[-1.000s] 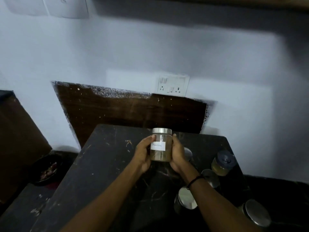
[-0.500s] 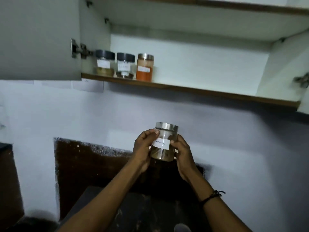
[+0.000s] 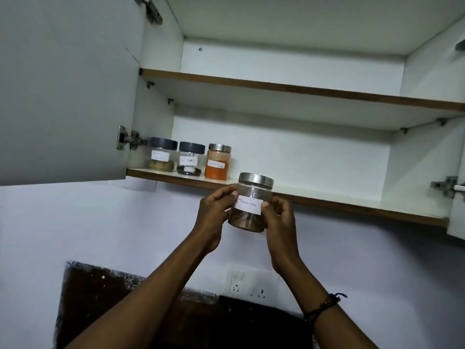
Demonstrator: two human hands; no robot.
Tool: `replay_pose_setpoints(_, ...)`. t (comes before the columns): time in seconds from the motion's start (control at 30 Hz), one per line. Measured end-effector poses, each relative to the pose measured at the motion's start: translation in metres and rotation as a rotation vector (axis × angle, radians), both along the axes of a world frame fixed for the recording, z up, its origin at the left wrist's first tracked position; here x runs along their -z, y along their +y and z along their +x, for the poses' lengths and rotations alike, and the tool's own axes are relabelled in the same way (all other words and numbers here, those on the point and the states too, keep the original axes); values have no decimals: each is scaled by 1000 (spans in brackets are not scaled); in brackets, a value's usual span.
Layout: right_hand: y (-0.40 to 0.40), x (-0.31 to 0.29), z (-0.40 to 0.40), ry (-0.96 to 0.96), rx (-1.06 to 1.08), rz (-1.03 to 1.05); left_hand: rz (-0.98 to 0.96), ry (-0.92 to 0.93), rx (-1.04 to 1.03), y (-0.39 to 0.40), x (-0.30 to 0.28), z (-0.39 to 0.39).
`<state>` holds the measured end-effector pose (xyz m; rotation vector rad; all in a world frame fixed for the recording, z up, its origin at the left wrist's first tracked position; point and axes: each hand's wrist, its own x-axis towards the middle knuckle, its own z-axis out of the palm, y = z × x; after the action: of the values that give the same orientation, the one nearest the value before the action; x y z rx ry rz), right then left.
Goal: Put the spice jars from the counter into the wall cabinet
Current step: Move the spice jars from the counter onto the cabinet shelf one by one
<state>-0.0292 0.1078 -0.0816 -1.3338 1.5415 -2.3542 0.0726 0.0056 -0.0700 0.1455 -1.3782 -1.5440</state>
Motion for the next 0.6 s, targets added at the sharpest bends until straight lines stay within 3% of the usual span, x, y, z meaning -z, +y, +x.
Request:
replay_pose_setpoints(0.37,-56,-87,-39,274,277,67,-79,60,-181,-37,-81,-44)
replay_pose_setpoints(0.5,-83,-102,-63,246,319,143,-185,-40,-291,-62,-100,-66)
replay_pose_setpoints(0.6,-102,-110,-81,298,343,323,-271,-177,-378,-77,-105,-80)
